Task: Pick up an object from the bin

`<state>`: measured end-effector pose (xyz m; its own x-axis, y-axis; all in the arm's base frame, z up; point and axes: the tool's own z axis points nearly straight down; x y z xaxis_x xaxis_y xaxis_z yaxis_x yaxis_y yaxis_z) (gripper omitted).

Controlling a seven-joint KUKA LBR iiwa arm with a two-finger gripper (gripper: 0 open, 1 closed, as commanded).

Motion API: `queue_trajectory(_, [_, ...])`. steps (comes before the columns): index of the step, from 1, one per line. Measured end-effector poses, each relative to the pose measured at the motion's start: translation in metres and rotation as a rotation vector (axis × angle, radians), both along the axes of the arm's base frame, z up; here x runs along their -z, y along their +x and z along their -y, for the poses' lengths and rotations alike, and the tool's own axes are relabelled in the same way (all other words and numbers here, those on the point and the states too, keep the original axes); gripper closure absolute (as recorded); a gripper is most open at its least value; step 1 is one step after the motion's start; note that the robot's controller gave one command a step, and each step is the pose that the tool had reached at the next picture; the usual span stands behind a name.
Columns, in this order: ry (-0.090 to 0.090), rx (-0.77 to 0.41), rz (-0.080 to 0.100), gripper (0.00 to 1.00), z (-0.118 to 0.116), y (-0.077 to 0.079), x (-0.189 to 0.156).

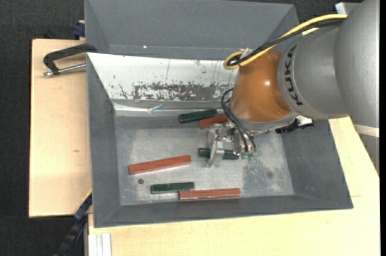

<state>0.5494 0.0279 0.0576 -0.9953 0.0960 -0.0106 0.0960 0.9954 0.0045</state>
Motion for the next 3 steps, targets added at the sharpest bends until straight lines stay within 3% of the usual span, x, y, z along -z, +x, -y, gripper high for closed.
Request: queue_trajectory(3, [-0.001,0.013,-0.010,1.00,0.000,-0.003,-0.017])
